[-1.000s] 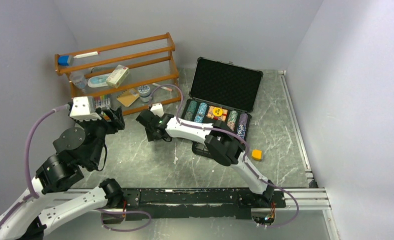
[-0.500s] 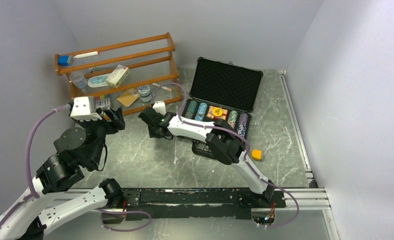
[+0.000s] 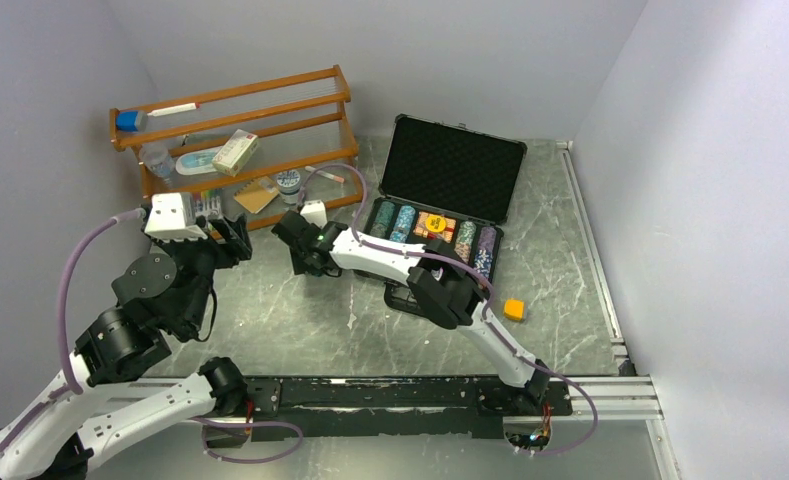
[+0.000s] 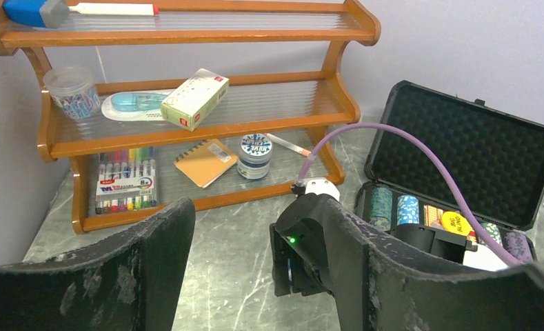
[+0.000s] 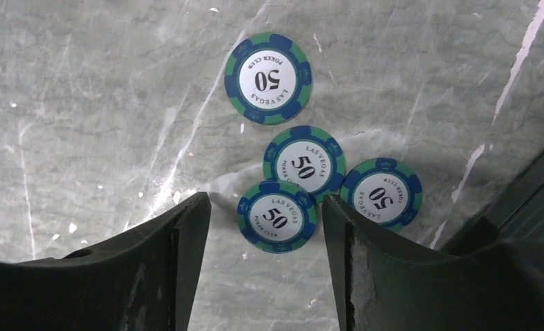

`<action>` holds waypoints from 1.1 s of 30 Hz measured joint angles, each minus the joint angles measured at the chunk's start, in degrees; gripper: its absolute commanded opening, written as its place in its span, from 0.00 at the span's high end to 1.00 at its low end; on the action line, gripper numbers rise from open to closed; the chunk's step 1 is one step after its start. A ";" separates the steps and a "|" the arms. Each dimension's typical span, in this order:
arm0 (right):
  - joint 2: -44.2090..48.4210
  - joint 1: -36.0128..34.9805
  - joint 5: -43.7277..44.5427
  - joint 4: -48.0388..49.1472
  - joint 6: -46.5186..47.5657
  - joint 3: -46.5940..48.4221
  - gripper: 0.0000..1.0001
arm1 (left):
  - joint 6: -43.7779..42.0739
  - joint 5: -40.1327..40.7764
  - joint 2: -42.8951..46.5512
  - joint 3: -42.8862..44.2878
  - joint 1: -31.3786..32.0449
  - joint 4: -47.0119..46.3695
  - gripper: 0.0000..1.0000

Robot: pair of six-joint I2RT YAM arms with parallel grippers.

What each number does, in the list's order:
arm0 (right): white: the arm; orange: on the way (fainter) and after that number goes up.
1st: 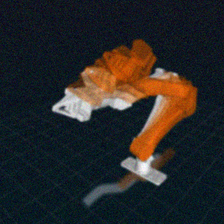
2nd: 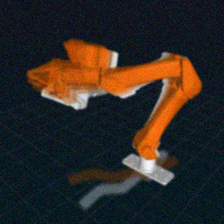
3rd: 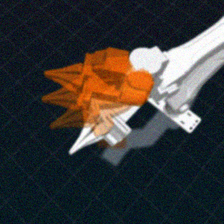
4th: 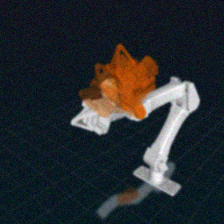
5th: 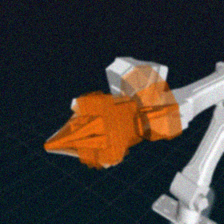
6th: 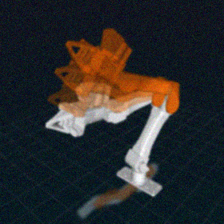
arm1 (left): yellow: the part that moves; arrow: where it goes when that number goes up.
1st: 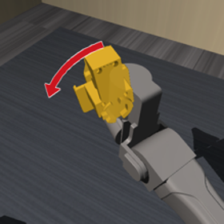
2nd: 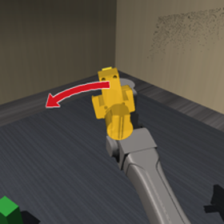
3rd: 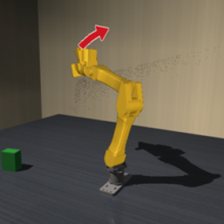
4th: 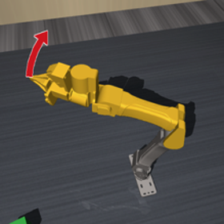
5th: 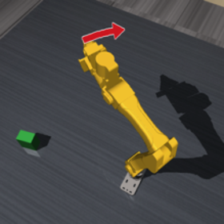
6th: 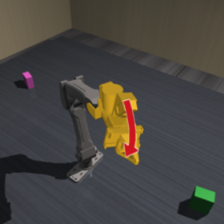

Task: Pack up texas hold em set

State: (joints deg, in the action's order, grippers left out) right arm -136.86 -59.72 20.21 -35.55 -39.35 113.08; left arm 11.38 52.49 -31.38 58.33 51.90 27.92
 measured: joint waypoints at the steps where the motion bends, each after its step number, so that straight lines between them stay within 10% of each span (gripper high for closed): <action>1: -0.44 0.00 0.33 -0.48 0.00 0.68 0.41 | 0.00 0.02 -0.15 -0.02 0.00 0.07 0.28; 20: 3.32 -2.67 -4.63 -3.48 4.28 -4.46 0.58 | 0.04 -0.02 -0.66 -0.02 0.00 0.70 0.28; 33: 1.55 -2.47 -3.76 -7.45 5.68 0.07 0.38 | 0.02 -0.02 -0.39 -0.02 0.00 0.72 0.28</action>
State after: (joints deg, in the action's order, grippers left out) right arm -135.31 -62.19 16.45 -43.00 -33.67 113.14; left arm 11.40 52.47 -31.77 58.30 51.90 28.64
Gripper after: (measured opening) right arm 0.608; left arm 0.719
